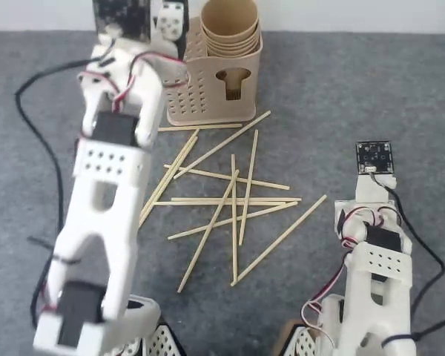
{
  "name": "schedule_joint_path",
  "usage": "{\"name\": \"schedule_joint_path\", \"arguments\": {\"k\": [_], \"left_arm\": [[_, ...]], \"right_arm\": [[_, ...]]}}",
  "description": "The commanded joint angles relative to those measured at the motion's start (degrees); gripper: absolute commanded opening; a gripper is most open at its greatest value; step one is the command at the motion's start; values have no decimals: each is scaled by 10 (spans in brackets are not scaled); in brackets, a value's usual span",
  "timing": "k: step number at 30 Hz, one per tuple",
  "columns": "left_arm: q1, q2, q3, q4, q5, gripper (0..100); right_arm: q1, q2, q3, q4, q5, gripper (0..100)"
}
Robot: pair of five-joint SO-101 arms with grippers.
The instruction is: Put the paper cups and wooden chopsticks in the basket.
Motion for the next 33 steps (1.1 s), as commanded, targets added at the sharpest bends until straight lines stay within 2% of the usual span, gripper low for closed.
{"name": "schedule_joint_path", "arguments": {"k": [1, 8, 15, 19, 23, 29, 33], "left_arm": [[-17, 67, -81, -59, 0, 12], [-30, 205, -140, -55, 0, 12], [-30, 269, -140, -55, -1, 17], [-40, 279, -138, -47, 1, 120], [-55, 273, -152, 25, 25, 202], [-68, 208, -162, 116, 28, 207], [-68, 120, -163, 261, 26, 207]], "right_arm": [[-4, -16, -3, -15, 6, 155], [-5, -16, -2, -15, 21, 155], [-5, -16, -2, -15, 22, 155], [-5, -16, -2, -15, 22, 155], [-5, -16, -2, -15, 22, 155], [-6, -16, -2, -15, 20, 155], [-6, -22, -7, -13, -8, 155]]}}
